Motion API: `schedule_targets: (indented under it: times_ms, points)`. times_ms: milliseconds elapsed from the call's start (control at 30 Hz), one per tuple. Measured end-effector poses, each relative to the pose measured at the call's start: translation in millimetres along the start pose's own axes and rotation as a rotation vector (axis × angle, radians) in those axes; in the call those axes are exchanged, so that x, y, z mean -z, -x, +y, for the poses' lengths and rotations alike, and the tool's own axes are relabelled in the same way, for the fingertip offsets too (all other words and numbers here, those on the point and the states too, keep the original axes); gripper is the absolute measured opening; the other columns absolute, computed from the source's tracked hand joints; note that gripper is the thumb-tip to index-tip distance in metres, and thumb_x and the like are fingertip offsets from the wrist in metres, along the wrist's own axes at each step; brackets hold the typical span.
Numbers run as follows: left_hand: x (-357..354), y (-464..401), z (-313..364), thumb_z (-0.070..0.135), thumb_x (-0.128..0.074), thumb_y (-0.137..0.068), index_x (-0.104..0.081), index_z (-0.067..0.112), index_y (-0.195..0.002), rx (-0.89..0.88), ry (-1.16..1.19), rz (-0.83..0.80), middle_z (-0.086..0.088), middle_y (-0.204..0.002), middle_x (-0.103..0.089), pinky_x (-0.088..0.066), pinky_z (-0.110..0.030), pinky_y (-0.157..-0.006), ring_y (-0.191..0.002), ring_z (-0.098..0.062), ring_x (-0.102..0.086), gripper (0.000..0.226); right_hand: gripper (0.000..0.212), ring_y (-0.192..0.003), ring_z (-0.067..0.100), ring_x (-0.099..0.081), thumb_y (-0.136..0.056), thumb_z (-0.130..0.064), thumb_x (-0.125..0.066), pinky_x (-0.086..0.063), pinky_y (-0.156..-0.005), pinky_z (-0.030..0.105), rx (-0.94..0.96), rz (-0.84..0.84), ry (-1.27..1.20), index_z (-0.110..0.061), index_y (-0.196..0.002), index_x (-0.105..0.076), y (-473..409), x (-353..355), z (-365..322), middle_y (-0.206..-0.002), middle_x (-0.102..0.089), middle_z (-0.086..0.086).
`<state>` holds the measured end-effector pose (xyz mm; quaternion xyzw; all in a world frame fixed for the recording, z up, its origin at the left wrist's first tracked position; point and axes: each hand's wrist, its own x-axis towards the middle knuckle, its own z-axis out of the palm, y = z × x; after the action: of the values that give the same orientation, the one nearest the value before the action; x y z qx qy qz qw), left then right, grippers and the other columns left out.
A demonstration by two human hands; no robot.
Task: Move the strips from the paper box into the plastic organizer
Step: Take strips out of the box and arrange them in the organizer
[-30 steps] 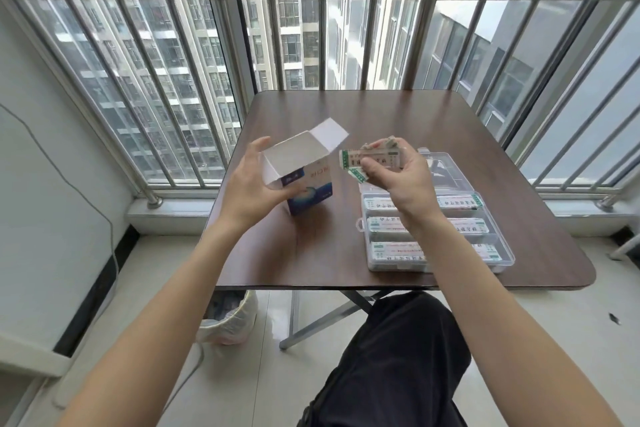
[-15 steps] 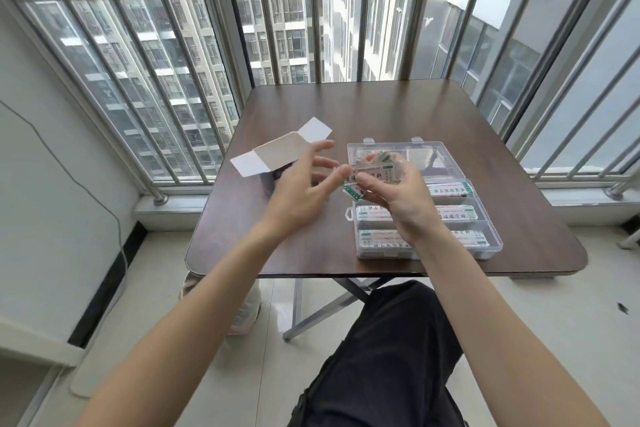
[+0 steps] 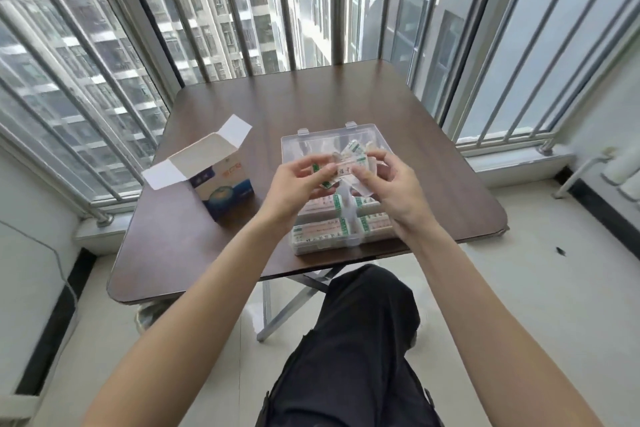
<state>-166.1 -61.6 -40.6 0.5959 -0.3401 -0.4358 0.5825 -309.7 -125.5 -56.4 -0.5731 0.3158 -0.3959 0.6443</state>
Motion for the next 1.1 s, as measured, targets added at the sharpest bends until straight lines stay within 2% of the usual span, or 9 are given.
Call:
schedule_targets:
  times_ms: [100, 267, 433, 567, 700, 767, 867, 1000, 1100]
  points:
    - [-3.4, -1.9, -1.1, 0.006, -0.064, -0.085, -0.069, 0.017, -0.092, -0.039, -0.048, 0.021, -0.005, -0.089, -0.07, -0.056, -0.021, -0.064, -0.072, -0.011, -0.067, 0.013, 0.003, -0.075, 0.009, -0.062, -0.091, -0.015, -0.061, -0.052, -0.066, 0.024, -0.02, 0.05, -0.001, -0.016, -0.091, -0.063, -1.1, 13.7, -0.5, -0.085, -0.066, 0.001]
    - [-8.0, -5.8, -5.4, 0.008, -0.067, -0.083, -0.07, 0.011, -0.1, -0.065, -0.07, 0.077, -0.012, -0.095, -0.071, -0.058, -0.025, -0.068, -0.078, -0.018, -0.068, 0.017, 0.005, -0.071, 0.01, -0.068, -0.091, -0.01, -0.06, -0.055, -0.066, 0.019, -0.05, 0.129, -0.035, -0.011, -0.091, -0.064, 0.2, 25.6, -2.1, -0.084, -0.07, 0.003]
    - [-4.2, -12.2, -5.0, 0.013, -0.067, -0.084, -0.068, 0.007, -0.107, -0.064, -0.108, 0.157, -0.01, -0.094, -0.071, -0.055, -0.02, -0.064, -0.074, -0.013, -0.067, 0.024, 0.005, -0.067, 0.013, -0.068, -0.093, -0.006, -0.056, -0.055, -0.065, 0.018, -0.012, 0.353, -0.257, -0.008, -0.091, -0.06, 2.0, 38.9, -6.7, -0.08, -0.065, 0.006]
    - [-3.7, -14.9, -4.9, 0.013, -0.066, -0.085, -0.067, 0.005, -0.11, -0.068, -0.18, 0.176, -0.008, -0.093, -0.071, -0.055, -0.019, -0.064, -0.072, -0.01, -0.067, 0.026, 0.007, -0.068, 0.012, -0.068, -0.09, -0.002, -0.058, -0.054, -0.064, 0.017, 0.011, 0.326, -0.372, -0.009, -0.093, -0.059, 7.1, 40.9, -10.0, -0.081, -0.066, 0.006]
    - [-10.5, -12.8, -5.1, 0.013, -0.066, -0.085, -0.066, 0.004, -0.11, -0.086, -0.184, 0.152, -0.009, -0.089, -0.07, -0.054, -0.018, -0.062, -0.068, -0.006, -0.067, 0.027, 0.007, -0.058, 0.003, -0.058, -0.088, -0.006, -0.062, -0.045, -0.053, 0.014, -0.013, 0.228, -0.133, -0.013, -0.088, -0.061, 10.4, 24.7, -3.4, -0.075, -0.064, -0.003]
    - [-15.3, -10.1, -4.4, 0.014, -0.064, -0.086, -0.066, 0.005, -0.109, -0.09, -0.154, 0.132, -0.008, -0.088, -0.07, -0.053, -0.016, -0.062, -0.068, -0.005, -0.067, 0.024, 0.007, -0.062, -0.001, -0.054, -0.089, -0.013, -0.063, -0.042, -0.056, 0.014, -0.033, 0.224, 0.025, -0.019, -0.085, -0.061, 8.9, 19.6, 1.3, -0.079, -0.063, -0.007]
    - [-20.0, -6.0, -3.4, 0.014, -0.063, -0.087, -0.066, 0.009, -0.107, -0.091, -0.096, 0.088, -0.007, -0.088, -0.07, -0.055, -0.018, -0.067, -0.071, -0.006, -0.067, 0.02, 0.006, -0.078, 0.012, -0.066, -0.092, -0.011, -0.058, -0.052, -0.059, 0.02, -0.069, 0.176, 0.007, -0.016, -0.089, -0.056, 7.7, 18.9, 0.0, -0.095, -0.067, 0.004]
    - [-14.9, -5.0, -0.6, 0.014, -0.065, -0.086, -0.066, 0.014, -0.105, -0.122, -0.137, 0.072, -0.008, -0.09, -0.071, -0.055, -0.019, -0.063, -0.07, -0.007, -0.066, 0.019, 0.009, -0.058, 0.015, -0.069, -0.092, -0.01, -0.058, -0.05, -0.046, 0.021, 0.006, 0.192, 0.032, -0.014, -0.098, -0.053, 8.0, 31.1, -7.4, -0.087, -0.07, 0.007]
    - [-1.9, -6.7, -1.9, 0.017, -0.066, -0.086, -0.065, 0.013, -0.107, -0.191, -0.314, 0.11, -0.006, -0.09, -0.07, -0.052, -0.017, -0.059, -0.069, -0.004, -0.065, 0.022, 0.009, -0.054, 0.015, -0.067, -0.092, -0.009, -0.058, -0.051, -0.048, 0.02, 0.074, 0.258, 0.138, -0.017, -0.096, -0.057, 6.3, 52.2, -10.8, -0.09, -0.068, 0.008]
